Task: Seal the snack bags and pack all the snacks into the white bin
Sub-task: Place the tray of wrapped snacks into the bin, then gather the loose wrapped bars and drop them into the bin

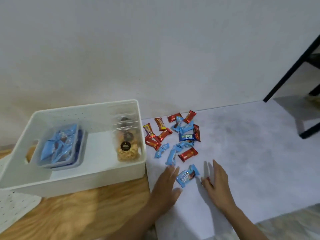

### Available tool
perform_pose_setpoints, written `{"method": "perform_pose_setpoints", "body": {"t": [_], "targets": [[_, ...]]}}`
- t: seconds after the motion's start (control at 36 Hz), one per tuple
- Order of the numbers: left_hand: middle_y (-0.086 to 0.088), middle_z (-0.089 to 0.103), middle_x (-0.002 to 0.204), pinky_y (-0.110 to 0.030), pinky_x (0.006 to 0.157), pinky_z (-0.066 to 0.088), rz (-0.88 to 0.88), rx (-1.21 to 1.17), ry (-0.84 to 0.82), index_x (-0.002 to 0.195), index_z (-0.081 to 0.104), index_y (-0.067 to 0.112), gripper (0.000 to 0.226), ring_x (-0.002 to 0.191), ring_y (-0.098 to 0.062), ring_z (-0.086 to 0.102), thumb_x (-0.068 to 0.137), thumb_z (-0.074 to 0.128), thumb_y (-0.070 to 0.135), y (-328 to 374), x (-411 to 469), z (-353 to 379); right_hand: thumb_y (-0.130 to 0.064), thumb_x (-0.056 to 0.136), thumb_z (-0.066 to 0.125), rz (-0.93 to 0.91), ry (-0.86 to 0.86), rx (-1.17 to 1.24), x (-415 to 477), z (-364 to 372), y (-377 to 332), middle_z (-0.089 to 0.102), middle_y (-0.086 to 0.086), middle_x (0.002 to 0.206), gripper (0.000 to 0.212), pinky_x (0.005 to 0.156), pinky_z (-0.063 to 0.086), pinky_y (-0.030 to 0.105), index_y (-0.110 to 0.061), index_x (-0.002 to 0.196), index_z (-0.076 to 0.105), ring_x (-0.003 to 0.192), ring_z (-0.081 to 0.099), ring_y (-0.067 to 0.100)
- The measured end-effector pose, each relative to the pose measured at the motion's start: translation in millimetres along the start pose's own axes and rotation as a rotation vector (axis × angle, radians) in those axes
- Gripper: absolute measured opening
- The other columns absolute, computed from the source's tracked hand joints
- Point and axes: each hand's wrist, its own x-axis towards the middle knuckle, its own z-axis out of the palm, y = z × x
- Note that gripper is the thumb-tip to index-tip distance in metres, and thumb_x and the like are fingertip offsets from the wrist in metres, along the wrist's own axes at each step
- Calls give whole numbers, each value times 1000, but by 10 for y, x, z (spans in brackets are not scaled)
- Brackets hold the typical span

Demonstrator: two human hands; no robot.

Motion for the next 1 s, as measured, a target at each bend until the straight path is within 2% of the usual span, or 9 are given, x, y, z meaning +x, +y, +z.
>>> {"method": "perform_pose_setpoints", "body": {"t": [0.06, 0.17, 0.22, 0.33, 0.47, 0.61, 0.78, 0.89, 1.0], "targets": [[15, -10, 153, -33, 119, -3, -50, 181, -27, 147, -3, 33, 74, 142, -6, -14, 90, 42, 48, -80, -7, 204, -61, 85, 38, -67, 15, -102, -88, 101, 183, 21, 7, 155, 79, 116, 18, 38, -15, 146, 20, 142, 18, 26], [-5, 45, 142, -45, 109, 12, -140, 410, 34, 145, 25, 27, 71, 134, -23, 27, 85, 28, 66, -144, 109, 435, -70, 84, 7, -155, -24, -266, -111, 338, 481, -9, -10, 156, 66, 115, 1, 39, -44, 143, -9, 144, -11, 11], [-10, 41, 143, -45, 110, 5, -187, 405, 75, 142, 30, 25, 64, 135, -25, 26, 90, 19, 61, -167, 216, 475, -65, 88, 4, -148, -37, -334, 18, 389, 511, -3, -6, 158, 60, 115, 2, 42, -46, 143, -10, 144, -10, 13], [-11, 22, 152, -46, 111, 2, -201, 406, 210, 146, 24, 27, 60, 142, -25, 10, 93, 17, 56, -229, 488, 438, -59, 93, 4, -156, -59, -409, 435, 402, 415, 24, 9, 154, 63, 114, 15, 52, -28, 146, 17, 142, 8, 24], [-8, 17, 155, -40, 115, -2, -164, 359, 318, 147, 18, 28, 63, 146, -22, -1, 93, 18, 61, -340, 819, 310, -74, 84, 6, -216, -33, -334, 956, 432, 338, 5, 4, 158, 77, 113, 4, 58, -31, 147, 6, 145, -5, 21], [-8, 5, 157, -39, 115, -8, -227, 348, 412, 147, 18, 29, 67, 146, -21, -10, 90, 19, 65, -462, 1157, 149, -77, 81, 20, -315, -3, -299, 1401, 438, 207, 14, 10, 157, 82, 109, 11, 65, -30, 147, 9, 145, 4, 27], [-11, 6, 156, -42, 115, -5, -240, 324, 524, 147, 15, 28, 76, 144, -29, -3, 85, 19, 72, -603, 1532, -40, -81, 76, 25, -307, 53, -284, 1883, 446, 47, 15, 11, 156, 86, 105, 13, 70, -30, 145, 14, 144, 5, 31], [-14, 4, 157, -49, 114, 2, -281, 238, 547, 147, 19, 31, 89, 144, -31, -8, 72, 34, 76, -683, 1780, -180, -80, 66, 36, -315, 29, -257, 2202, 435, -36, 0, 10, 158, 95, 108, 4, 67, -35, 145, 7, 145, -5, 34], [-7, 1, 158, -51, 115, 1, -400, 226, 472, 146, 12, 39, 99, 144, -34, -9, 58, 28, 82, -654, 1953, -287, -83, 62, 39, -330, -70, -263, 2461, 429, -96, -6, 11, 158, 105, 112, 4, 60, -34, 148, 5, 144, -7, 37]]}}
